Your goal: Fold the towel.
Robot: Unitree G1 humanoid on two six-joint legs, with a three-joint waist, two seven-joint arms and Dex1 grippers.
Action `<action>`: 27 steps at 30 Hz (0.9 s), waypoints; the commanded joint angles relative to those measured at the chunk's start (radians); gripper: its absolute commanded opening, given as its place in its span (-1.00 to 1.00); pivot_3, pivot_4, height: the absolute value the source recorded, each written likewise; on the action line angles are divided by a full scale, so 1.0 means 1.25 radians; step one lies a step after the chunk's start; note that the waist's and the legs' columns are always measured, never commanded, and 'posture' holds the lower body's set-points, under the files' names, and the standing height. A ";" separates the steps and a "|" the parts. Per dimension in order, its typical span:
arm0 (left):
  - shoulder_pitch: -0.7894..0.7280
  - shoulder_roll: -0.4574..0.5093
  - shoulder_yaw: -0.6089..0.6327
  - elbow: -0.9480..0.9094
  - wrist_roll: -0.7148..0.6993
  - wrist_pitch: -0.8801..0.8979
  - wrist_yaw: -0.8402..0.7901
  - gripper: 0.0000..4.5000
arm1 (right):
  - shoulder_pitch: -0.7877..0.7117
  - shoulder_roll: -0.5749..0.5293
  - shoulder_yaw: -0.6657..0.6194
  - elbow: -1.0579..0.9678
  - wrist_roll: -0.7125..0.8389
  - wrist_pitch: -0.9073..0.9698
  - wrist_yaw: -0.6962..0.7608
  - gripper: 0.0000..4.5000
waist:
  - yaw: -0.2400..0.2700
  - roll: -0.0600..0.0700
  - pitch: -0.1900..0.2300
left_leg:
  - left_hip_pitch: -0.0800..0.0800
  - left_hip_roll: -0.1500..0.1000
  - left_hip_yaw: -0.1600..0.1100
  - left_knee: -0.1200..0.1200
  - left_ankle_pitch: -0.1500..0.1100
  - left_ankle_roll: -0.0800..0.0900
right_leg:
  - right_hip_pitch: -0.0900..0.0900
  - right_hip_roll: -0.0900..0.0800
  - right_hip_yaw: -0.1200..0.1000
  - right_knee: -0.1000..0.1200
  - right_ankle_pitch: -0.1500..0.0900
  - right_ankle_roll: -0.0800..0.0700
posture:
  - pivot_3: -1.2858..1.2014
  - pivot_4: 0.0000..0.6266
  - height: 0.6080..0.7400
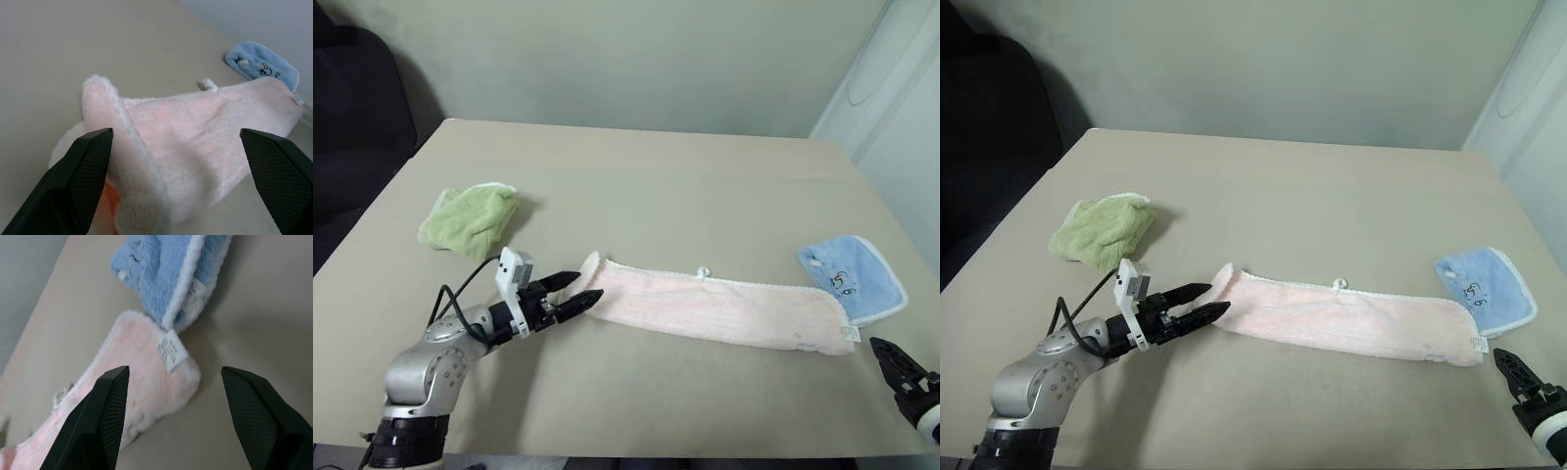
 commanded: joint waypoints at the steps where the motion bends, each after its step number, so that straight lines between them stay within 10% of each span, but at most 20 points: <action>1: 0.009 0.014 0.019 -0.045 -0.028 0.018 0.004 1.00 | 0.041 -0.015 -0.024 -0.055 0.073 -0.004 0.004 0.41 | 0.000 0.000 0.000 | 0.000 0.000 0.000 0.000 0.000 0.000 | 0.000 0.000 0.000 0.000 0.000 0.000 | 0.03 -0.52 1.00; 27: -0.025 0.017 0.016 -0.030 -0.034 0.024 0.019 1.00 | -0.069 0.047 0.225 -0.043 0.073 -0.126 -0.154 0.41 | 0.000 -0.001 -0.002 | 0.001 0.000 0.000 0.001 0.000 0.000 | -0.001 0.000 0.000 0.005 0.000 -0.001 | 0.03 -0.52 1.00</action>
